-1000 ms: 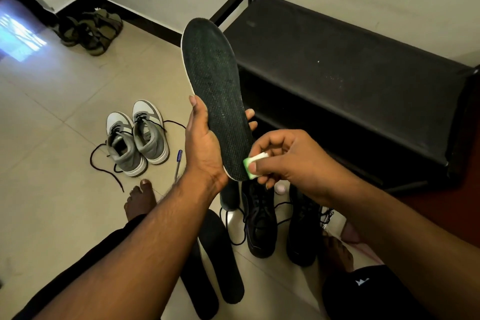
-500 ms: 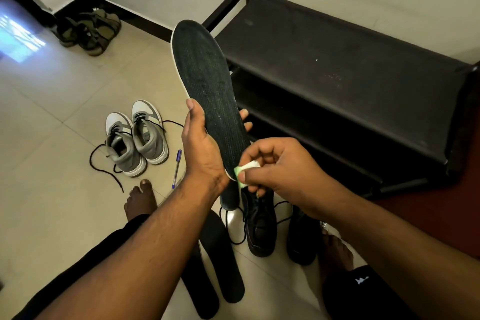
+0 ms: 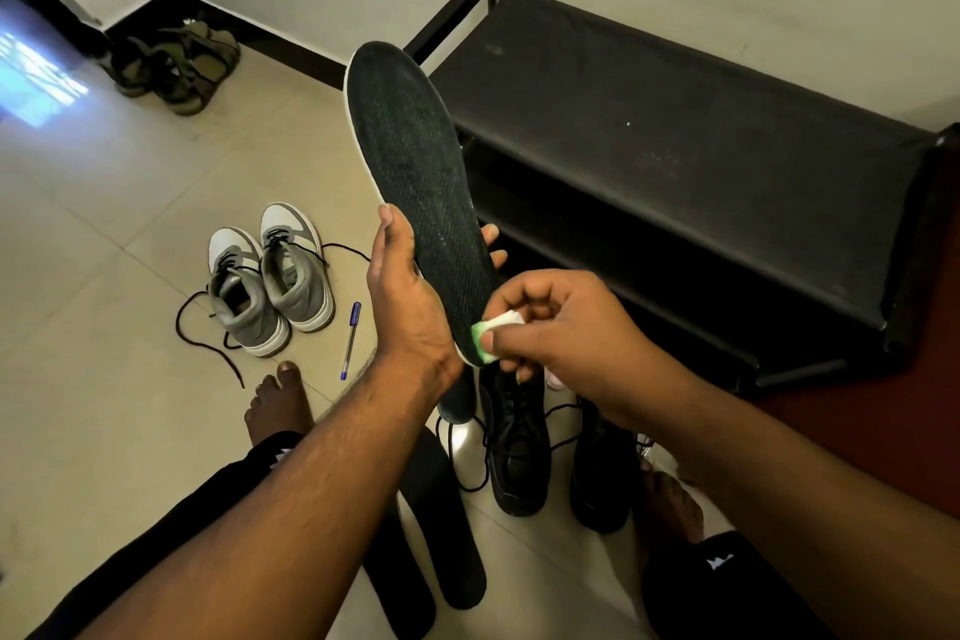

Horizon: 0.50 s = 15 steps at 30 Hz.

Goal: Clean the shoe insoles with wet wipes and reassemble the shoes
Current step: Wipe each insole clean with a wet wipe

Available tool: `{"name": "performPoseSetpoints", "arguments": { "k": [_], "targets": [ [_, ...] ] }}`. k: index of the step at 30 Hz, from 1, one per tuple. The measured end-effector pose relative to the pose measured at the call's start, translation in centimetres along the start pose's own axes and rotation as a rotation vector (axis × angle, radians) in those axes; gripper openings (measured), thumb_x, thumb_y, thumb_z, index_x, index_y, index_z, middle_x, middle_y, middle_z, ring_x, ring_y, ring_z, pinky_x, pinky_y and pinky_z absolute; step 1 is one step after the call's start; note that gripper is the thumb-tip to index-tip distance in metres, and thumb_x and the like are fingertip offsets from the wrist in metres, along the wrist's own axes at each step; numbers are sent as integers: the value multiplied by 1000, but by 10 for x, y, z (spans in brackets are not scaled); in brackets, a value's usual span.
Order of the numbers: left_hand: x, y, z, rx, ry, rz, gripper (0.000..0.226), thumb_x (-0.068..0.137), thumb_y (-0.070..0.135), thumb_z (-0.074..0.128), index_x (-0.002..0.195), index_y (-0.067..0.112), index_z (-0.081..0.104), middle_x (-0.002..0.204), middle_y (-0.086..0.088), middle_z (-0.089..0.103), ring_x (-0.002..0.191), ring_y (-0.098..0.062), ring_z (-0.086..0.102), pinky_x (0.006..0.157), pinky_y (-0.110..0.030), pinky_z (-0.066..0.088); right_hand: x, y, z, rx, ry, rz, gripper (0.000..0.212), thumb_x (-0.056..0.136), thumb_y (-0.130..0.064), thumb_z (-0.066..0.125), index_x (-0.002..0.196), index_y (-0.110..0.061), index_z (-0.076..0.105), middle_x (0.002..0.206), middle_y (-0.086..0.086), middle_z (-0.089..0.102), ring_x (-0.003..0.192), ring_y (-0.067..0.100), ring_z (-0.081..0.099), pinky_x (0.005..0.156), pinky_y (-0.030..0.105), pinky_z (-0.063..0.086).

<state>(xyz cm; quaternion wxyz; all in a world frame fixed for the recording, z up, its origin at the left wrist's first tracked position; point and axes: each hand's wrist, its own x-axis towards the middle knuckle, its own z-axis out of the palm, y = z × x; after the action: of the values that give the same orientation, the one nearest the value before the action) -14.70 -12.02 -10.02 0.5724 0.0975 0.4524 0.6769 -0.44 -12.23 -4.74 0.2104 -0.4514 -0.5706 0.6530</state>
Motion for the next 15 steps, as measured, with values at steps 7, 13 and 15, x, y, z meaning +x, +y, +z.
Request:
{"name": "performPoseSetpoints", "arguments": {
  "k": [7, 13, 15],
  "targets": [
    [0, 1, 0, -5, -28, 16, 89, 81, 70, 53, 140, 4, 47, 135, -33, 53, 116, -46, 61, 84, -47, 56, 11, 7, -19, -44, 234, 66, 10, 80, -1, 72, 81, -11, 68, 68, 7, 66, 58, 14, 62, 54, 26, 51],
    [1, 7, -3, -6, -16, 26, 96, 75, 73, 59, 141, 5, 47, 136, -35, 50, 106, -43, 62, 84, -50, 55, 4, -7, -15, -8, 209, -90, 12, 79, 0, 72, 82, -11, 70, 73, 8, 69, 61, 17, 63, 54, 25, 52],
    [1, 6, -3, -37, -21, 3, 102, 70, 75, 64, 141, 4, 47, 137, -36, 48, 103, -42, 62, 84, -50, 54, 0, -9, -9, 137, 9, -6, 9, 82, 2, 69, 88, -4, 70, 74, 10, 69, 61, 16, 62, 54, 23, 52]
  ]
}}
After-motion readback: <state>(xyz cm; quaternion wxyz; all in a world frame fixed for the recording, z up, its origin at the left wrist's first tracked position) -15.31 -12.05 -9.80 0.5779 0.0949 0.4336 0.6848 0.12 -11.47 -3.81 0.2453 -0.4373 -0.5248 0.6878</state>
